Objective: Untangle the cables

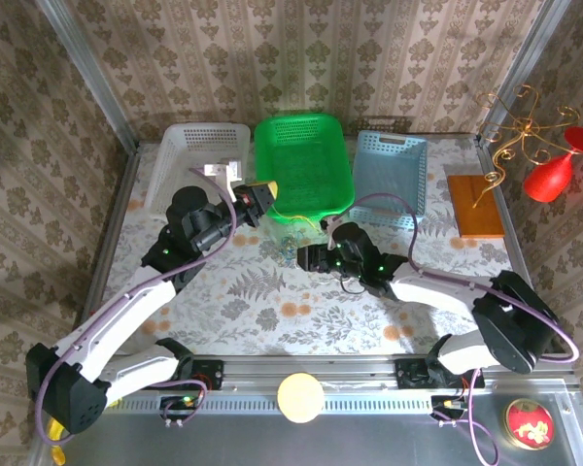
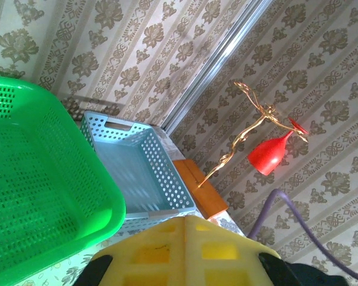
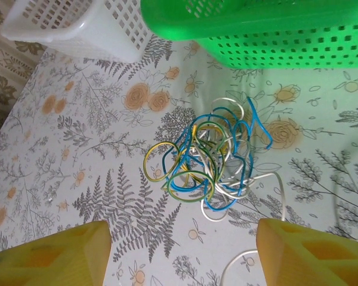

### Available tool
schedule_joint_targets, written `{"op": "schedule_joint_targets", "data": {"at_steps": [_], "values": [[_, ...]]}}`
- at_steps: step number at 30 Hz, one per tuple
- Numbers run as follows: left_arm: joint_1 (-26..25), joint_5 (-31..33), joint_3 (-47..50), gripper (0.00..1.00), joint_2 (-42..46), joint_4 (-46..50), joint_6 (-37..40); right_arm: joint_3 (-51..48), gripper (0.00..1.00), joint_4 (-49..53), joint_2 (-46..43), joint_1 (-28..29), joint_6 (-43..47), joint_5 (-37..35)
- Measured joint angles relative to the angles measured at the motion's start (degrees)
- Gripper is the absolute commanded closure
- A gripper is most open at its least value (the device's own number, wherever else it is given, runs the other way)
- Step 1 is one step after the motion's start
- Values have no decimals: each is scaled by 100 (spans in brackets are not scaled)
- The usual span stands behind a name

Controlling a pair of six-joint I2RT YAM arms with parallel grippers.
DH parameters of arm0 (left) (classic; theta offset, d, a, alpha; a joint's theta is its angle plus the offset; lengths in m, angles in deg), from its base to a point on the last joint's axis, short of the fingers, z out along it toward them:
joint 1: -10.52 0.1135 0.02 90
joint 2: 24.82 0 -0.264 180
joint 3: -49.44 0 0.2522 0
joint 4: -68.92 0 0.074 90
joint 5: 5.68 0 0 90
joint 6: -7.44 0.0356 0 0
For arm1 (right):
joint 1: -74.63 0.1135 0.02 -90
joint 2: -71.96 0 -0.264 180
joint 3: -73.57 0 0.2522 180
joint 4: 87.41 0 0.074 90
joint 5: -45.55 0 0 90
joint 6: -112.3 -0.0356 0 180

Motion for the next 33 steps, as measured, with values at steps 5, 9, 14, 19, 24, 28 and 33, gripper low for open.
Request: {"op": "schedule_joint_targets", "data": {"at_steps": [5,9,14,19,24,28,33], "values": [[33,83,0,100,0,136,87,68,32,387,-404,-63,105,-2],[149,111,0,100,0,219,186,79,32,579,-629,-149,120,-7],[533,166,-138,100,0,483,317,79,32,723,-852,-240,118,-9],[1414,168,-457,100,-59,730,474,79,32,850,-951,-245,92,-7],[2498,140,-798,100,-391,850,619,79,32,944,-964,-245,48,-2],[3257,96,-938,100,-946,815,658,79,32,977,-970,-245,-37,13],[3788,11,-1130,96,-1917,713,669,55,33,975,-970,-243,-105,37]]}}
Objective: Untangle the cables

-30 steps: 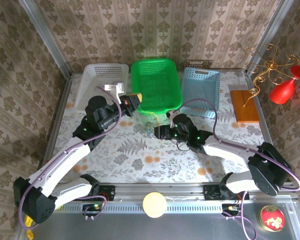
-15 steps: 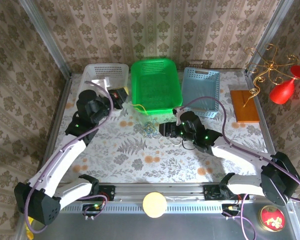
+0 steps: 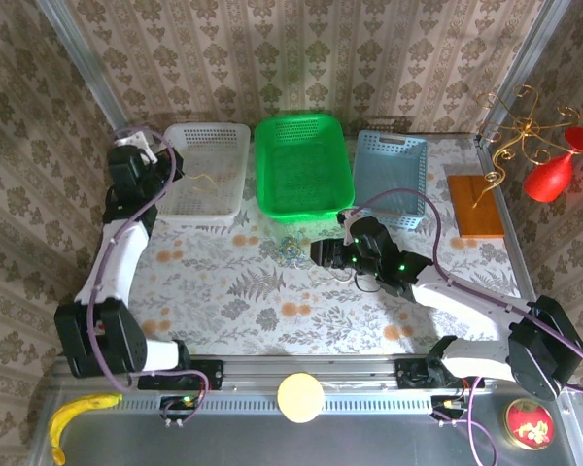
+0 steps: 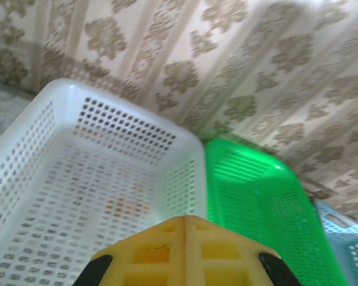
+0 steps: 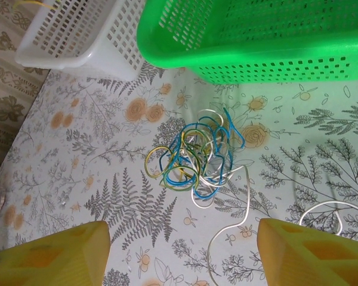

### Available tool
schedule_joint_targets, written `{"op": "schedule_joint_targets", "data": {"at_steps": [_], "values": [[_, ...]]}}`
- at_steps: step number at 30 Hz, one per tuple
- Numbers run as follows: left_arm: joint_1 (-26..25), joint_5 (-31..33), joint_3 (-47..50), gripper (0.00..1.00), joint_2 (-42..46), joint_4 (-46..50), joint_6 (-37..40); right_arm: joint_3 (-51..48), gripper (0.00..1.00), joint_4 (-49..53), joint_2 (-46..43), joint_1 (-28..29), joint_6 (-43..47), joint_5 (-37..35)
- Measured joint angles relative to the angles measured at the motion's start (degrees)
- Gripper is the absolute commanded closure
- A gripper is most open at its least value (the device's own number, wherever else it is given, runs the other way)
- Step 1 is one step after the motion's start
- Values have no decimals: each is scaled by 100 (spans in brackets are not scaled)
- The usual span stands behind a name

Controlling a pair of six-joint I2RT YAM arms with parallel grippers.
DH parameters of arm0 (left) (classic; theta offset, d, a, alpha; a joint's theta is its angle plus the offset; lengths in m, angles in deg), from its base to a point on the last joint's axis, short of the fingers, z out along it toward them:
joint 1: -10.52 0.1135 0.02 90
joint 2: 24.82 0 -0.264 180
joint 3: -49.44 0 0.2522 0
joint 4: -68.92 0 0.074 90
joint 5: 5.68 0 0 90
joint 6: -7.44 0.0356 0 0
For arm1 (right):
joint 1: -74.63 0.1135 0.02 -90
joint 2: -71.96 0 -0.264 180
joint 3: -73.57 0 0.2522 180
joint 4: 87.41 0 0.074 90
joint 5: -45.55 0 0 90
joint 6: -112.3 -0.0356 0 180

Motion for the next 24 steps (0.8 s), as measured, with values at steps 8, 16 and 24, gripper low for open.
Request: {"op": "schedule_joint_targets", "data": {"at_steps": [8,16,24], "values": [[90,-79,-737,34,-1207,85,455,-9,33,-39,356,7,-103,138],[111,-330,-876,0,-796,153,667,-33,35,-55,804,26,-92,251],[-835,-483,540,0,964,-2,428,404,39,-20,1633,44,120,433]]}}
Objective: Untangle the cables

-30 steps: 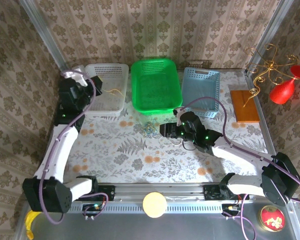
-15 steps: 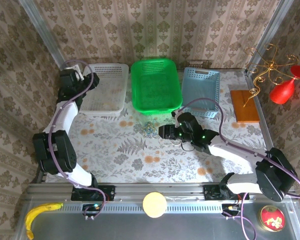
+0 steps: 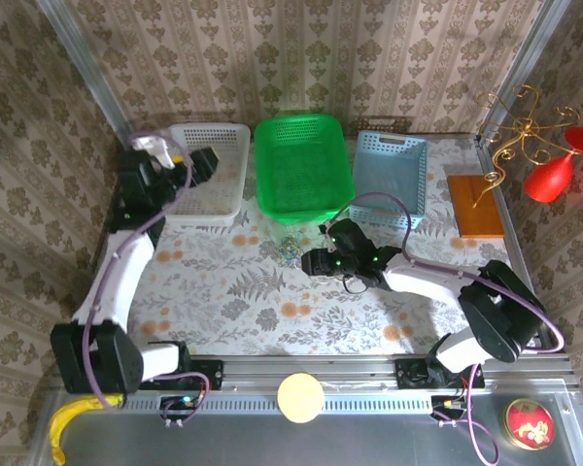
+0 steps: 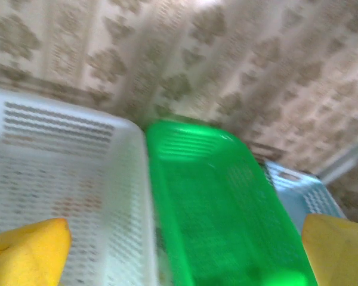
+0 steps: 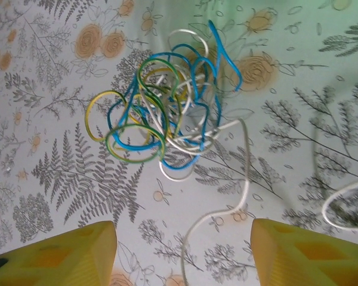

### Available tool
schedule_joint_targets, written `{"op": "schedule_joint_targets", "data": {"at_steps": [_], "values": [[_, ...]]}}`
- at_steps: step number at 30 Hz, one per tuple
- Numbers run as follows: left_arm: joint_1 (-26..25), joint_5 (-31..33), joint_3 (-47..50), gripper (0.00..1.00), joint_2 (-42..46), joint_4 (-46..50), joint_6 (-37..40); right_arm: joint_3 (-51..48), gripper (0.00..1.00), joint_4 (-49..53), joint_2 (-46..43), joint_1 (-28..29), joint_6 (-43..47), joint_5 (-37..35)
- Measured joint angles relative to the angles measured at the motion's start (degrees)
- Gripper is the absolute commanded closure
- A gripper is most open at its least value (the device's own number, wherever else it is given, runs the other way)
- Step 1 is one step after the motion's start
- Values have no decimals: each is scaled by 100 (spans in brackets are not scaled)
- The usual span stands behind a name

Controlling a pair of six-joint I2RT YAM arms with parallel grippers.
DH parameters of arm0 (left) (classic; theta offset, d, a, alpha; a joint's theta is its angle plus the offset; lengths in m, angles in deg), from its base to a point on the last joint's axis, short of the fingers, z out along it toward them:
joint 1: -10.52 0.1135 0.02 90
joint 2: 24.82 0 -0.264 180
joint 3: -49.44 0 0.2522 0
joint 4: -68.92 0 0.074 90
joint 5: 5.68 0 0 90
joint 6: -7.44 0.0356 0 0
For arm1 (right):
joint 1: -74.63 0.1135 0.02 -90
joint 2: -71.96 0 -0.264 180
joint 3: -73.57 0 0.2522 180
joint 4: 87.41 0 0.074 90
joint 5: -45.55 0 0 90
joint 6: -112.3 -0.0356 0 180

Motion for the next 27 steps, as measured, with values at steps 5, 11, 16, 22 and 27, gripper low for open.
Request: {"op": "schedule_joint_targets", "data": {"at_steps": [5,11,16,22,27], "values": [[-1010,236,1222,0,741,0,-247,402,40,-13,341,11,118,120],[-1923,664,2352,0,1014,-114,-656,839,47,-39,841,17,175,195],[-2461,859,2798,8,837,-343,-990,962,68,-136,1172,15,280,195],[-2706,973,2922,21,267,-789,-1266,763,74,-299,1222,15,251,149],[-2839,1019,2951,30,-315,-1226,-1405,520,74,-332,1222,15,210,146]]}}
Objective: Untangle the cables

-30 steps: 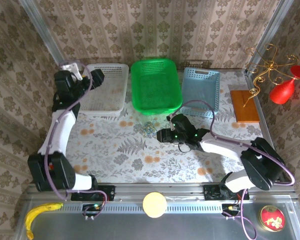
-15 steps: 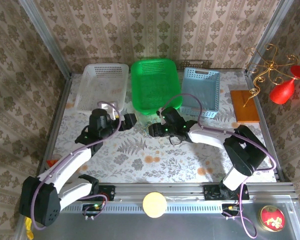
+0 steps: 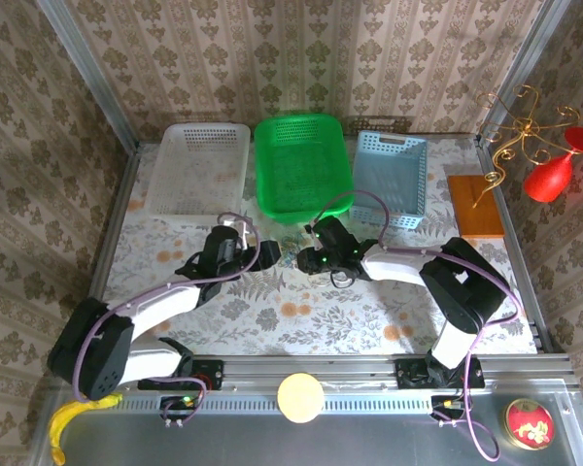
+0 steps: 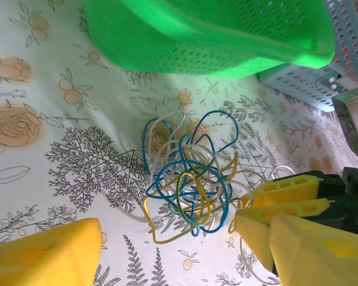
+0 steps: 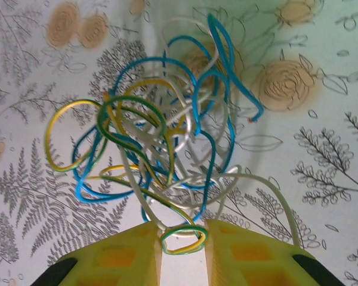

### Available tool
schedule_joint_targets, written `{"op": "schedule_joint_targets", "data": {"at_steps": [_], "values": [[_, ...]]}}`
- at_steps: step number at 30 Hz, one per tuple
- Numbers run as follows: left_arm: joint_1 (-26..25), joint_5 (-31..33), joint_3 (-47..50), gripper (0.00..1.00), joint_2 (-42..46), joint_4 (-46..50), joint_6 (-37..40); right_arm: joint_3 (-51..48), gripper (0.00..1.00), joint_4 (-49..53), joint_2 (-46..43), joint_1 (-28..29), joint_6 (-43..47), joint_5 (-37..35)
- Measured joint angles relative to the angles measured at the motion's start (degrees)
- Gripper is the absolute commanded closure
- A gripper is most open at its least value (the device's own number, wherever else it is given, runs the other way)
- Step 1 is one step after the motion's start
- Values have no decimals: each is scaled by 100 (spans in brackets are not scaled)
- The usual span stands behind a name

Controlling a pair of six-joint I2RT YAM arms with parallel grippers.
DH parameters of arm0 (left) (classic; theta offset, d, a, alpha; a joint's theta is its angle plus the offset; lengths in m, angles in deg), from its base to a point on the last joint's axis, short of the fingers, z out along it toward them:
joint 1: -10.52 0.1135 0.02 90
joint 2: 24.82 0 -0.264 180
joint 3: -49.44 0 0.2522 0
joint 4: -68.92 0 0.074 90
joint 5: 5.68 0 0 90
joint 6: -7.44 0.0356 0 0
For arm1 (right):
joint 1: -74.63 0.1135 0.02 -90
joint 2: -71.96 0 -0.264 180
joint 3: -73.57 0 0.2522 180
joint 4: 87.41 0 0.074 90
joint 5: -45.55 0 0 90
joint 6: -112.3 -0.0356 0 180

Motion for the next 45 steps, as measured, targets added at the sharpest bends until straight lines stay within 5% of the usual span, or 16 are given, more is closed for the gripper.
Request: {"op": "schedule_joint_targets", "data": {"at_steps": [28,34,38,45], "values": [[-72,105,-13,62,-1425,-1320,-295,-17,74,-295,0,0,-109,4],[-72,101,-109,76,-1541,-1436,-317,-17,74,-295,0,0,-129,4],[-70,79,-170,100,-1580,-1440,-321,-20,73,-295,0,0,-129,7],[-70,-48,-227,100,-1355,-1266,-310,-254,62,-236,-437,-44,-122,7]]}}
